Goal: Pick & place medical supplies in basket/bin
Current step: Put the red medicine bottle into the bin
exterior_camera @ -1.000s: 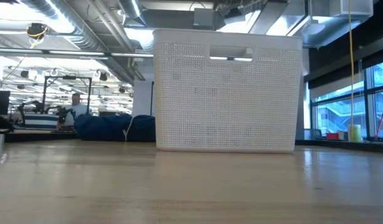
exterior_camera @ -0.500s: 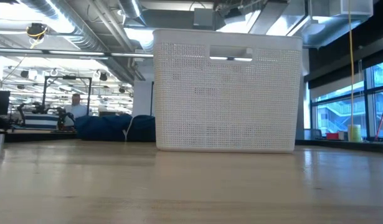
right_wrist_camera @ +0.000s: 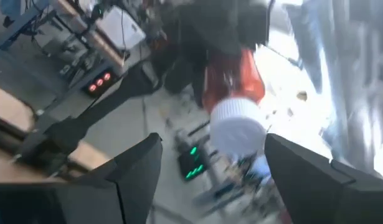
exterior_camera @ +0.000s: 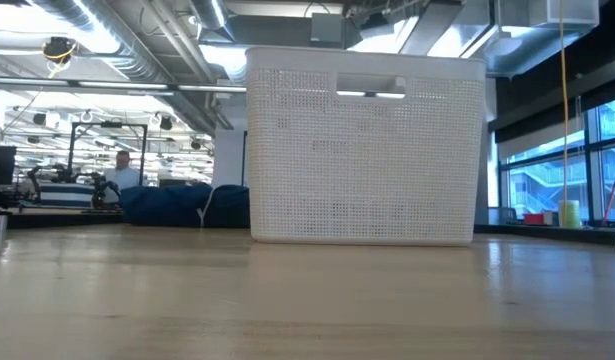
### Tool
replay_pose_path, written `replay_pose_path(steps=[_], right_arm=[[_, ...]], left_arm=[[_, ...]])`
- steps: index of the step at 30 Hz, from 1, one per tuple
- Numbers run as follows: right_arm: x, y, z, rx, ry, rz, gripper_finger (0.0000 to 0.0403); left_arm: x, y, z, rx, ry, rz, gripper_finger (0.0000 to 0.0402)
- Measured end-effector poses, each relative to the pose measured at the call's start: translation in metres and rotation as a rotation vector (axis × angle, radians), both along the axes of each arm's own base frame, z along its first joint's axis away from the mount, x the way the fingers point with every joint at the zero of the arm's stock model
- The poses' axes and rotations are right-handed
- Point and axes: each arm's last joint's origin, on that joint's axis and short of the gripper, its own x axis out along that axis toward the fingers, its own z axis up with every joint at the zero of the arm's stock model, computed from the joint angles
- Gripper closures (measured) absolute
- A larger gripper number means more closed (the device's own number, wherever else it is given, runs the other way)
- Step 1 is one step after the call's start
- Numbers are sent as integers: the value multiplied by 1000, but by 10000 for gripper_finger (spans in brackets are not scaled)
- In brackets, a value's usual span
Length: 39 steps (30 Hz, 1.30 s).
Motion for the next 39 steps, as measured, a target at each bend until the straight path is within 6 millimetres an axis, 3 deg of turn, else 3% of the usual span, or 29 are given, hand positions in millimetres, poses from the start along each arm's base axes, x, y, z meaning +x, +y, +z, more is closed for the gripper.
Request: replay_pose_path(steps=[6,18,39], right_arm=[[3,1,3,-172,-42,65,121],[4,1,6,-215,-79,95,125],[6,-3,5,-238,-73,79,228]], left_arm=[[0,-1,5,-42,-48,-63,271],[0,-1,5,-45,-49,-60,270],[11,-8,3,-16,-54,-103,270]])
